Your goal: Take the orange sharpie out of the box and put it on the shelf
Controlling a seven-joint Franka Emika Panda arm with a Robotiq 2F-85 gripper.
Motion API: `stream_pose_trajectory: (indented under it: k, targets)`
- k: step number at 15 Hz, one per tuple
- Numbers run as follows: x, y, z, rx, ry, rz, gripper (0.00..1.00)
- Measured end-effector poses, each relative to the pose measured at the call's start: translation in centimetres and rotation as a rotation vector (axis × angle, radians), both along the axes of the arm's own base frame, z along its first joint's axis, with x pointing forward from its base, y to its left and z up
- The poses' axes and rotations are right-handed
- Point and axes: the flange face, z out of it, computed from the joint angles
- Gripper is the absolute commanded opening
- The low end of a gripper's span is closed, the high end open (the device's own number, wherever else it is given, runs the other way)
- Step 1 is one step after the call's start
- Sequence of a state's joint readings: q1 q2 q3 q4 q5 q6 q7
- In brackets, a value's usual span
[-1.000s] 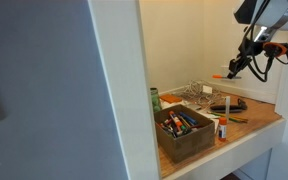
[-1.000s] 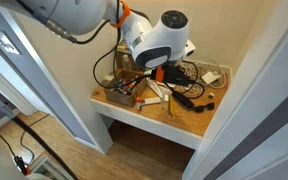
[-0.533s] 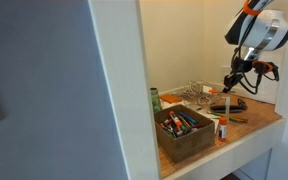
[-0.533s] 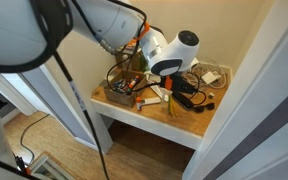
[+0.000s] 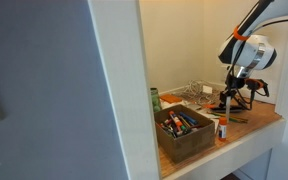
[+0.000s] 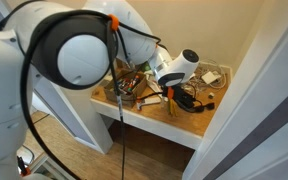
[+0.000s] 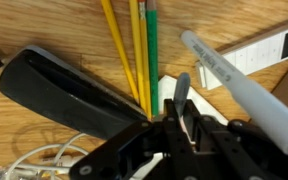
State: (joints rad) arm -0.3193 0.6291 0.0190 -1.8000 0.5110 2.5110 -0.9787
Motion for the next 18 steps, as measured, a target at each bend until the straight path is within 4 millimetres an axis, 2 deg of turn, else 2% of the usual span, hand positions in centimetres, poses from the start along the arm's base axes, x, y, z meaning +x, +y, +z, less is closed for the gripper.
stream_pose_trajectory:
  k: [7,8,9,13,17,18]
  targets:
    - [0.9,-0.9,-2.9,0.015,0.058,0.049,0.06]
    - [1.0,-0.9,-3.2,0.018,0.064,0.053,0.38]
    - [1.1,-0.8,-3.4,0.021,0.072,0.056,0.4]
    - [1.6,-0.8,-3.3,0.035,0.091,0.048,0.66]
    - [2.7,-1.6,-1.5,0.03,0.063,0.016,0.95]
    - [3.0,-1.9,-0.7,0.028,0.049,0.003,0.99]
